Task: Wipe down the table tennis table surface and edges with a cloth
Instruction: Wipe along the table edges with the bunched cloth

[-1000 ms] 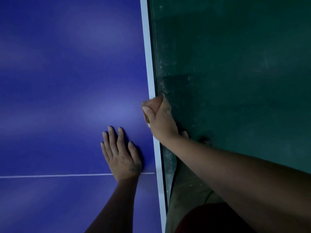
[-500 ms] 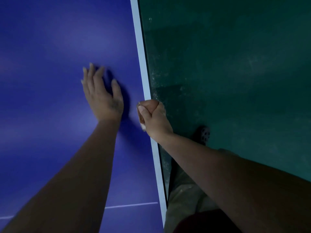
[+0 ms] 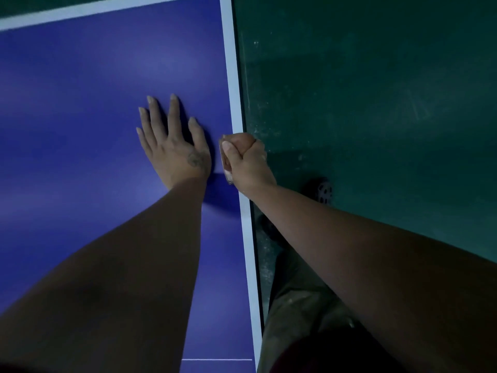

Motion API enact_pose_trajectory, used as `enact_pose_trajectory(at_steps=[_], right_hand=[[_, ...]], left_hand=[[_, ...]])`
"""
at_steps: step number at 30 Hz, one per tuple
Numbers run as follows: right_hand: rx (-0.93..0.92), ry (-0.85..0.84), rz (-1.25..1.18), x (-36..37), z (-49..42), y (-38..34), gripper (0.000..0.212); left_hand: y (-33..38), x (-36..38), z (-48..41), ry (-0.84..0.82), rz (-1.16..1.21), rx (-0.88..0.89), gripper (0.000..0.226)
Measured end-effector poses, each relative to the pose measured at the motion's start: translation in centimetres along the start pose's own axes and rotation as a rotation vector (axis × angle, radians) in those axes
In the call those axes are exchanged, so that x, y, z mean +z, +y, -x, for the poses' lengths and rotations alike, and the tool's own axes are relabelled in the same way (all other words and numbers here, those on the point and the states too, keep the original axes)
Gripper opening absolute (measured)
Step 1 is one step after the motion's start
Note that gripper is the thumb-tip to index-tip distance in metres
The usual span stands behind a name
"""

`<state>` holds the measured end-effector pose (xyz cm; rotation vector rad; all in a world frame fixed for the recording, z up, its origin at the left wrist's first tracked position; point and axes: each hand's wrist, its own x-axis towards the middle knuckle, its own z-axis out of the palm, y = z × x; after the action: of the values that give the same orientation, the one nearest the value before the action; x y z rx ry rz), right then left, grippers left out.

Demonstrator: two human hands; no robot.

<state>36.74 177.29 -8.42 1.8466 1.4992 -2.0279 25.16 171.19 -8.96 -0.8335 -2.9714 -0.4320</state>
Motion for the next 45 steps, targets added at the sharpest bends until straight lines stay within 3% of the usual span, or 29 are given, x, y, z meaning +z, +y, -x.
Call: enact_pose_trajectory(at_steps=[3,8,13,18,21,25,31,35,38,42,45], right_hand=[[0.001,-0.012,0.050,-0.2,-1.0,-1.3,0.072],[-0.013,0.005,-0.026,-0.2,-4.7,-5.6,0.053],[-0.035,-0.002,0.058,-1.2,-8.8,-11.1,0.067],[-0.093,-0.006,-0.015,-1.5,-6.2,-8.2,0.072],[-0.170,-0.012,0.110,-1.6,-1.9,-3.1,0.087],[-0.174,-0.003,0.125,-1.4,2.0,0.8,0.087],[-0.110,0.020,0.035,-0.7,-2.8,-4.8,0.086],[-0.068,-0.033,-0.055,-1.5,-8.2,-11.5,0.068],[-0.065,-0.068,-0.124,-2.9,-10.4,-15.1,0.068],[-0.172,0.001,-0.196,-2.8,-8.8,-13.9,0.074],[-0.269,0.036,-0.080,-2.3,-5.6,-9.6,0.081]], left_hand=[[0.2,0.1,0.1,0.016,-0.003,0.007,0.054],[-0.1,0.4,-0.1,0.031,-0.005,0.028,0.053],[-0.2,0.5,-0.2,0.028,-0.009,0.020,0.054],[-0.2,0.4,-0.2,0.031,-0.004,0.021,0.054],[0.0,0.4,-0.3,0.030,0.000,0.019,0.053],[-0.2,0.6,-0.3,0.031,-0.002,0.025,0.053],[-0.5,1.0,-0.4,0.049,-0.001,0.032,0.053],[-0.8,1.0,-0.4,0.051,-0.003,0.038,0.053],[-0.7,1.0,-0.5,0.050,-0.011,0.047,0.053],[-0.8,0.9,-0.4,0.051,-0.005,0.046,0.053],[-0.7,0.9,-0.4,0.046,0.003,0.043,0.053]])
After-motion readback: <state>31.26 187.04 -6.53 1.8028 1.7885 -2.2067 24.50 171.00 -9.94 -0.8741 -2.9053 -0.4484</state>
